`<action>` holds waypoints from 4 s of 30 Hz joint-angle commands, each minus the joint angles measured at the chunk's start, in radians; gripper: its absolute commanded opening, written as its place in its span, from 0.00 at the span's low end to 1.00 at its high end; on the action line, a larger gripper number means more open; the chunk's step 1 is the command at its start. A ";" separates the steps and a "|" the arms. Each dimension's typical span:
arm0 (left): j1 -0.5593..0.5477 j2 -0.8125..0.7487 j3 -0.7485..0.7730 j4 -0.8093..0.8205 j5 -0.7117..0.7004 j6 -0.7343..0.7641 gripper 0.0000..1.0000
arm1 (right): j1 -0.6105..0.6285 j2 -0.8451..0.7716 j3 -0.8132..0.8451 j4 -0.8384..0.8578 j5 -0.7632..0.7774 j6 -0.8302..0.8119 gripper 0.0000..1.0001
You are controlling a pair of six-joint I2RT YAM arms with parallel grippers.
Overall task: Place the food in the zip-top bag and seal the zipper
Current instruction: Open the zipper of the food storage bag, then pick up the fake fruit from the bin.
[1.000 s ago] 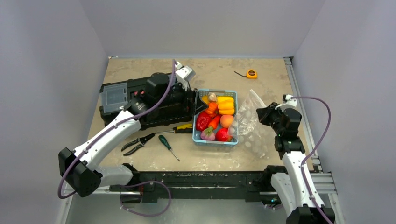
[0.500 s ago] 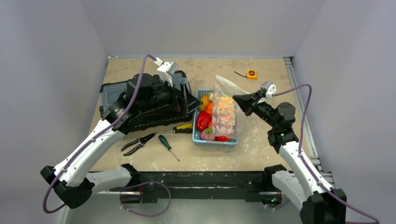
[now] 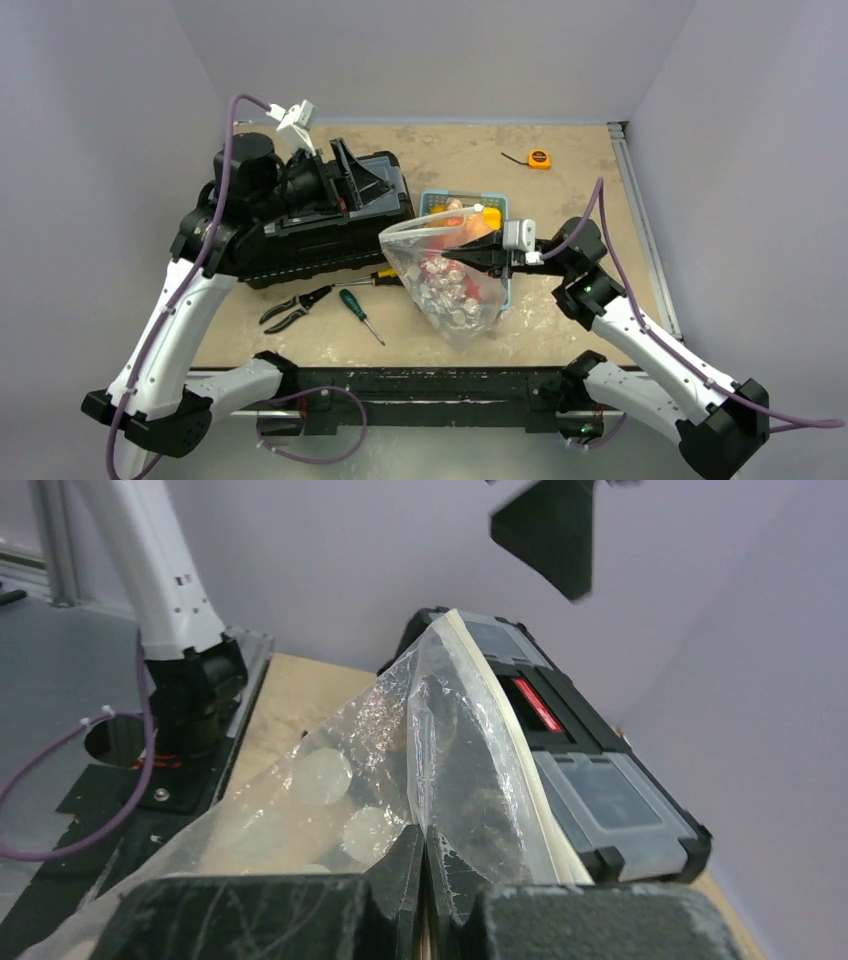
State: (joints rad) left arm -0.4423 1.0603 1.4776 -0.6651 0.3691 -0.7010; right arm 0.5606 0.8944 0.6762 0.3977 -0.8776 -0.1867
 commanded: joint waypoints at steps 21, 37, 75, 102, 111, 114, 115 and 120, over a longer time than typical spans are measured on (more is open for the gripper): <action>0.020 0.109 -0.206 -0.139 0.189 0.044 0.66 | 0.328 0.003 0.181 -0.245 0.191 -0.295 0.00; -0.035 0.023 -0.256 -0.031 0.206 0.080 0.00 | 0.409 0.017 0.162 -0.209 0.353 -0.205 0.31; -0.761 0.330 -0.034 0.517 -1.116 0.419 0.00 | 0.408 0.052 0.485 -1.070 1.592 1.081 0.56; -0.555 0.075 -0.098 0.120 -0.539 0.082 0.93 | 0.306 0.087 0.491 -1.219 2.278 0.569 0.00; -0.554 -0.033 -0.247 0.103 -0.503 0.050 0.93 | 0.244 0.042 0.574 -1.249 2.240 0.493 0.00; -0.554 -0.048 -0.275 0.105 -0.493 0.041 0.93 | 0.240 -0.007 0.574 -1.187 2.255 0.360 0.00; -0.555 -0.050 -0.282 0.106 -0.490 0.039 0.93 | 0.240 -0.029 0.541 -1.122 2.245 0.284 0.00; -0.555 -0.059 -0.321 0.093 -0.496 0.023 0.92 | 0.237 -0.031 0.412 -1.081 2.036 0.344 0.00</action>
State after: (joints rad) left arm -0.9970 1.0271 1.1774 -0.5873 -0.1371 -0.6487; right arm 0.8028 0.8368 1.1454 -0.7101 1.3041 0.1287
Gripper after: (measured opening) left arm 0.925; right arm 0.004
